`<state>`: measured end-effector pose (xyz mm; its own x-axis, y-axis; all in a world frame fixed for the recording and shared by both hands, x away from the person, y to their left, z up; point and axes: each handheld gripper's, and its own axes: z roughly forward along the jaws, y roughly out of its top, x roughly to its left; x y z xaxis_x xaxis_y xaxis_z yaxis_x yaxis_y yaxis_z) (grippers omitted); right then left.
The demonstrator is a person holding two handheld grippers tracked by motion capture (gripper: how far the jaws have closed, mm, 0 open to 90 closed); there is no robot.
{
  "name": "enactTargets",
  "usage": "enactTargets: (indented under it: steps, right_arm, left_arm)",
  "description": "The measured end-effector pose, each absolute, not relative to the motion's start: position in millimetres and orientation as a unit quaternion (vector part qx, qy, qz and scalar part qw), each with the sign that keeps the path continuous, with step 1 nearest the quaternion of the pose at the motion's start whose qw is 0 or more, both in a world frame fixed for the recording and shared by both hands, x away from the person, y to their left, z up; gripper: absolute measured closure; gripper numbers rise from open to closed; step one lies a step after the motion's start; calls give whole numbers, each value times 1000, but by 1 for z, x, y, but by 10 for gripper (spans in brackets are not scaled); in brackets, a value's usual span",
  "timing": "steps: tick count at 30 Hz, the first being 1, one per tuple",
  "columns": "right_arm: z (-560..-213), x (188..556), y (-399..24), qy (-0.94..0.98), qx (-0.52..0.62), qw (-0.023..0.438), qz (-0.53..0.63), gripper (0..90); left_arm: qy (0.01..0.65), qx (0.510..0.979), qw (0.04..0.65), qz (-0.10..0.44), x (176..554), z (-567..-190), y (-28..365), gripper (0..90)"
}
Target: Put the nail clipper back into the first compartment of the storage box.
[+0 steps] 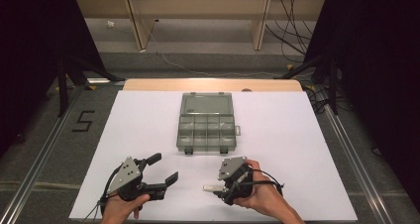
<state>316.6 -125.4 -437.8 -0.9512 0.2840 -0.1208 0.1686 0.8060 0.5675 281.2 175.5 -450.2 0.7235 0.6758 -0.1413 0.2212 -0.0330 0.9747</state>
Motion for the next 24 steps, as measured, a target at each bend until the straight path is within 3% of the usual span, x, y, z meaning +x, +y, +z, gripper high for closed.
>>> enactTargets:
  steps: [24]
  right_arm:
    - [-455,333,-102,978,96,51,180,561]
  left_arm:
    - [322,697,613,186,281,-449,176,160]
